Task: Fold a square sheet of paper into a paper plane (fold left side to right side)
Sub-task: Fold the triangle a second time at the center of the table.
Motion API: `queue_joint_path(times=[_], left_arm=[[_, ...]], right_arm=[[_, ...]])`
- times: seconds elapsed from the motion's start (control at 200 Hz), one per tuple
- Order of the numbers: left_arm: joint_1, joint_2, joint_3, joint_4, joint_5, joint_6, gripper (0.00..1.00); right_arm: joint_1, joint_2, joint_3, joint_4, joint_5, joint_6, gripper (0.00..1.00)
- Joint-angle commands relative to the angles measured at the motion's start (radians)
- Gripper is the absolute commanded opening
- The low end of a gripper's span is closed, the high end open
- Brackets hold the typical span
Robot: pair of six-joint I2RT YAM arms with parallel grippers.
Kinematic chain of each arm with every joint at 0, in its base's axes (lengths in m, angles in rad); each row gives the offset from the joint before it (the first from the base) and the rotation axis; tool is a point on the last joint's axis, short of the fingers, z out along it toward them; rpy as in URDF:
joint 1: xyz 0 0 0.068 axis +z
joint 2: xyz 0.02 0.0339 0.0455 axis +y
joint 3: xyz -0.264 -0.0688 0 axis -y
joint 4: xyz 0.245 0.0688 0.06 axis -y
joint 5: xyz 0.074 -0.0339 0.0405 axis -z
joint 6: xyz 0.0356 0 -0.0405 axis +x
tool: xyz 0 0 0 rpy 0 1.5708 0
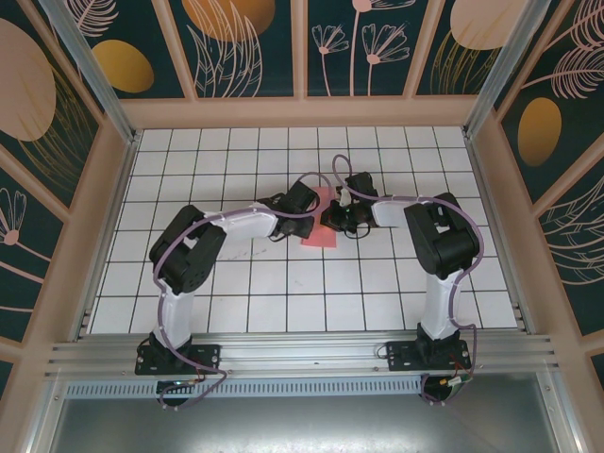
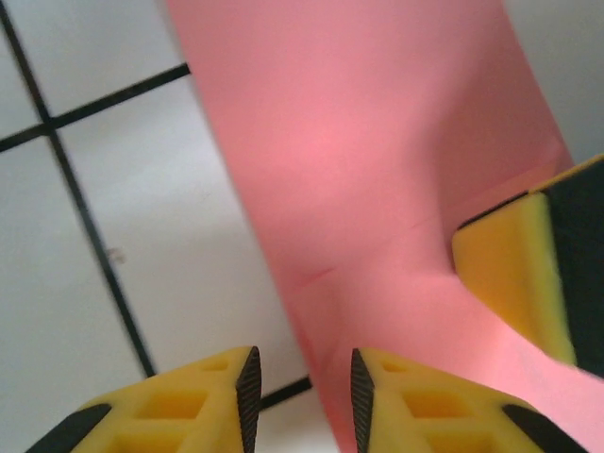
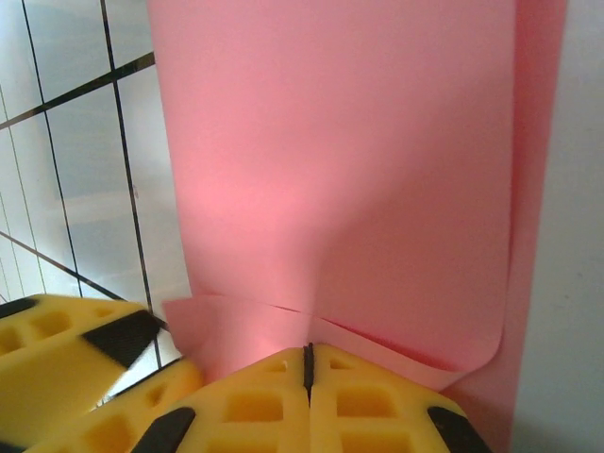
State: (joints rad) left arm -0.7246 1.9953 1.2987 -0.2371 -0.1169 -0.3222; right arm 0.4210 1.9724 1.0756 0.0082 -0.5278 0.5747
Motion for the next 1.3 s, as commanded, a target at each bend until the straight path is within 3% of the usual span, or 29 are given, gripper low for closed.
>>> queue_joint_path(times=[0.0,0.105,0.305,0.415,0.801,1.296], left_arm=[[0.024,-0.124,-0.041,-0.029,0.006,-0.04,0.38],[0.036,-0.182,-0.092,0.005,0.1,-0.052,0.36],[0.037,-0.182,-0.149,0.15,0.434,-0.106,0.29],[0.043,-0.158,-0.158,0.213,0.52,-0.133,0.27],[0.052,-0.067,-0.178,0.236,0.497,-0.144,0.26],[0.055,-0.058,-0.232,0.24,0.418,-0.149,0.24]], right_arm=[[0.001,0.027,-0.01,-0.064,0.057,-0.023,0.0],[0.001,0.027,-0.008,-0.064,0.055,-0.025,0.0],[0.002,0.024,-0.009,-0.067,0.049,-0.029,0.0],[0.001,0.024,-0.006,-0.068,0.045,-0.031,0.0],[0.003,0.021,-0.008,-0.076,0.041,-0.036,0.0],[0.002,0.024,-0.002,-0.093,0.049,-0.049,0.0]])
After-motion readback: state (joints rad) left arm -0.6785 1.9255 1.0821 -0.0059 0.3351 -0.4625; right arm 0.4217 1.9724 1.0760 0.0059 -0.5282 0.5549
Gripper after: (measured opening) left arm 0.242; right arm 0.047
